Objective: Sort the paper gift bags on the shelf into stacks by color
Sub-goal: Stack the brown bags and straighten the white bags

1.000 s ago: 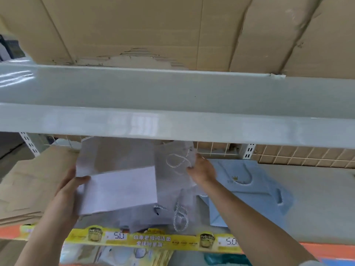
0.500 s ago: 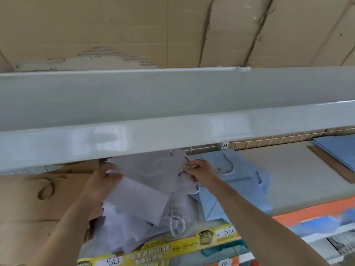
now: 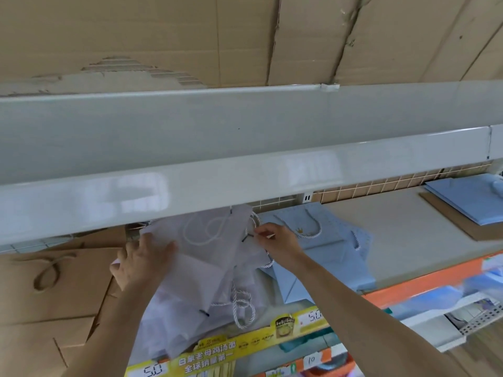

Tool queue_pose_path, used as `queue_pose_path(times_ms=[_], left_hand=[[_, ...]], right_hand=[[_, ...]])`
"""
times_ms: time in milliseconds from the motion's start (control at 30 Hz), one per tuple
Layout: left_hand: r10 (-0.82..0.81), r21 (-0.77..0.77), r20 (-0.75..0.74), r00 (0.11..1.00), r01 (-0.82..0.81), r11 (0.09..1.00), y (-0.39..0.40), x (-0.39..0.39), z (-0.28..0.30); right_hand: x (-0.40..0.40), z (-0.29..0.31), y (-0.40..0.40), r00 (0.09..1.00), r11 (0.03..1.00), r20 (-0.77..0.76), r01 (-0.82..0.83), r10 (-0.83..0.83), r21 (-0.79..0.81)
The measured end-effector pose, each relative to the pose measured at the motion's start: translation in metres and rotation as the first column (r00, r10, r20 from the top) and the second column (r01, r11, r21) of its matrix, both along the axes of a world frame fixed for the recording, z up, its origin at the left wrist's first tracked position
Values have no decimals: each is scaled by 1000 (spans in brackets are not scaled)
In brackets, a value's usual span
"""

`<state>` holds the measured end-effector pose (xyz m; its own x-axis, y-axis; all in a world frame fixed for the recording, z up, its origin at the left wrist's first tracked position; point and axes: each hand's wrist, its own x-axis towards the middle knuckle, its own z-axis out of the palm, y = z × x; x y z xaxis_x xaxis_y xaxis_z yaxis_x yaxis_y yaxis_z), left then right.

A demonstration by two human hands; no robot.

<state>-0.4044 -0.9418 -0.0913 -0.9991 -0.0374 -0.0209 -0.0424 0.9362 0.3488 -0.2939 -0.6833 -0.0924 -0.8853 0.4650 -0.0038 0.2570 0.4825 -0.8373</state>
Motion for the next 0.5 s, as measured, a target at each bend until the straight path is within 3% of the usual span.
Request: queue_pose_path(times_ms=[267,400,500], left_hand=[[63,81,-171,983,-49,995,10,27,17],[-5,155,-324,946,59,986,34,51,32],[-82,293,-369,926,200,935,61,73,44]], right_hand=[[31,14,20,999,997,-45,26,-29,-71],[56,24,40,998,992,-25,58,-61,-110],[75,34,60,998,994,-6,66,-66,-88]])
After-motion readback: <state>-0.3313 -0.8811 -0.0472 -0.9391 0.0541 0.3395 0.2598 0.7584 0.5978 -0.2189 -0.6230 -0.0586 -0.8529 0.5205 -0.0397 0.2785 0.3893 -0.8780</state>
